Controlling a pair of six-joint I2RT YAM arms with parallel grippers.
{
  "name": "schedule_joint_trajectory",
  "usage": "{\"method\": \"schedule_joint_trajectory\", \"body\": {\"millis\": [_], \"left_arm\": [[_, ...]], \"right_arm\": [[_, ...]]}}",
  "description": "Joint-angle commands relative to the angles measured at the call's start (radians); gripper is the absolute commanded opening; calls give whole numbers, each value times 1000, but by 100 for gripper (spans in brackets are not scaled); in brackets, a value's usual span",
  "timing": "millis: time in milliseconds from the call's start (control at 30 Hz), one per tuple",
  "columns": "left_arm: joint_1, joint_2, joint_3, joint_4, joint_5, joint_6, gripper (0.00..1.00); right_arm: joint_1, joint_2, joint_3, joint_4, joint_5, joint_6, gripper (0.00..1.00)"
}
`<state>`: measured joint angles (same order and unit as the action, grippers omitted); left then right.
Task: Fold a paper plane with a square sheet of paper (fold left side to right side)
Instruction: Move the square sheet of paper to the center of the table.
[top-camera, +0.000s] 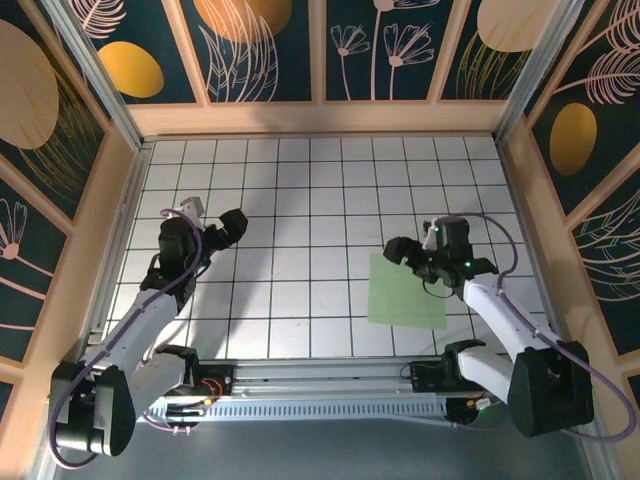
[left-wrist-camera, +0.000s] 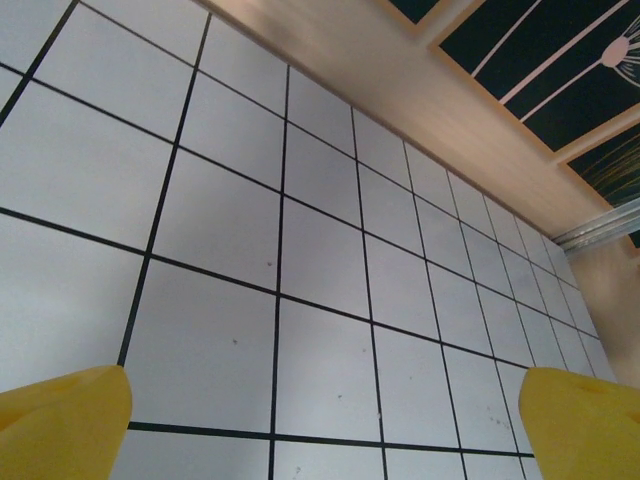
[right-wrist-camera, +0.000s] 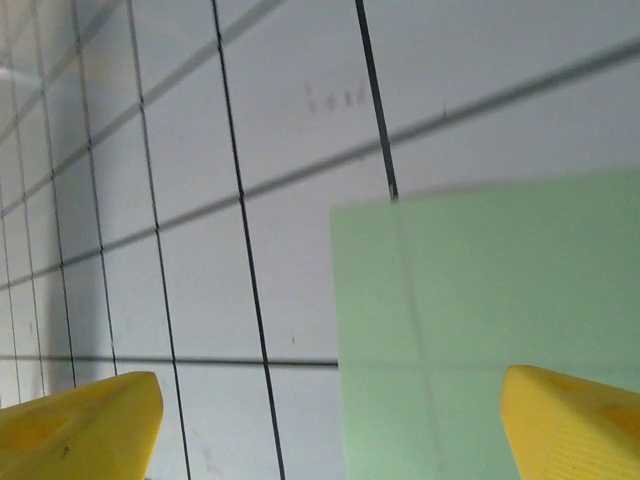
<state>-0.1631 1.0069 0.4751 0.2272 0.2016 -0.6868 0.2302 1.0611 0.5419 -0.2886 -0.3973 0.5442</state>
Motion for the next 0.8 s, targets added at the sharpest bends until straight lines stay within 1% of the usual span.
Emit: {"method": "schedule_joint_trajectory", "body": {"millis": [0,167,433,633,767], "left_arm": [[-5,14,23,5,0,-22,99],[-4,20,23,3,-4,-24,99],[-4,-3,23,-28,-30,-13,99],[-4,-5,31,-40,-31,-13,99],[-4,-8,43,-58,-34,-7,99]], "right_arm": [[35,30,-43,-3,-44,52,86],[68,90,-83,83,-68,77,84],[150,230,-57,196,-56,83,83],[211,387,44,285,-54,77,82],[251,509,134,363,-58,100,81]]}}
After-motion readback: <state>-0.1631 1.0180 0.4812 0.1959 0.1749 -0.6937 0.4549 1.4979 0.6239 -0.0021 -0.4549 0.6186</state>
